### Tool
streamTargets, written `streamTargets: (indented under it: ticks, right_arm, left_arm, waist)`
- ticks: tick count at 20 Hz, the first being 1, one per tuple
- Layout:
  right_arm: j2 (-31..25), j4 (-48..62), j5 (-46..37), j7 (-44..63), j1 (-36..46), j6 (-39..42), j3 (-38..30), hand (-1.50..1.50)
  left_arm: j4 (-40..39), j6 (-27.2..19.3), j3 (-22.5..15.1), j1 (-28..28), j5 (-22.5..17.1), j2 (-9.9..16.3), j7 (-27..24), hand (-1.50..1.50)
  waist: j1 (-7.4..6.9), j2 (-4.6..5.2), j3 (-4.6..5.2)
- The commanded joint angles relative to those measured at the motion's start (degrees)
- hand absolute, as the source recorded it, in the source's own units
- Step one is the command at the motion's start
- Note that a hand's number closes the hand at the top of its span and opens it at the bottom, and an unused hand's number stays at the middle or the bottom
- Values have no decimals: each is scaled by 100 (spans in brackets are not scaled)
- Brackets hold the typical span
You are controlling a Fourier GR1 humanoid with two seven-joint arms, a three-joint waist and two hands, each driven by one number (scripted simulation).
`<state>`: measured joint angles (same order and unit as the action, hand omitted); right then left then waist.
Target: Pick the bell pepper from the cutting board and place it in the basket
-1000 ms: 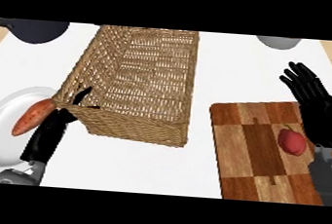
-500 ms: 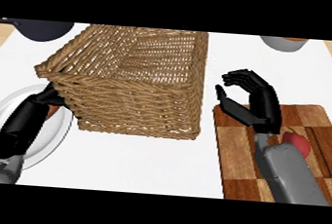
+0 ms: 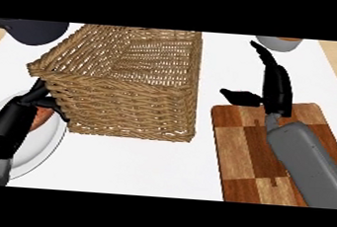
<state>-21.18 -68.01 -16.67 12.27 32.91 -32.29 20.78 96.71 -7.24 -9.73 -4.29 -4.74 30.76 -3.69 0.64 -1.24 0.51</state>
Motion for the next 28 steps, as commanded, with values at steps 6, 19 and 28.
streamTargets:
  ticks: [6, 19, 28]
  right_arm:
    - [-1457, 436, -949, 2494, 1189, 3097, 1105, -150]
    - [-1474, -321, 905, 5206, 2213, 6944, 746, -150]
    - [-1801, -1114, 1145, 5391, 1391, 6876, 745, -150]
  left_arm:
    - [-199, -48, 152, -41, -68, -16, 199, 0]
    - [-557, -1, 260, -219, 13, -192, 138, 0]
    - [-651, 15, 344, -487, 115, -371, 314, 0]
  waist:
    - [60, 4, 44]
    - [48, 83, -42]
    - [9, 90, -47]
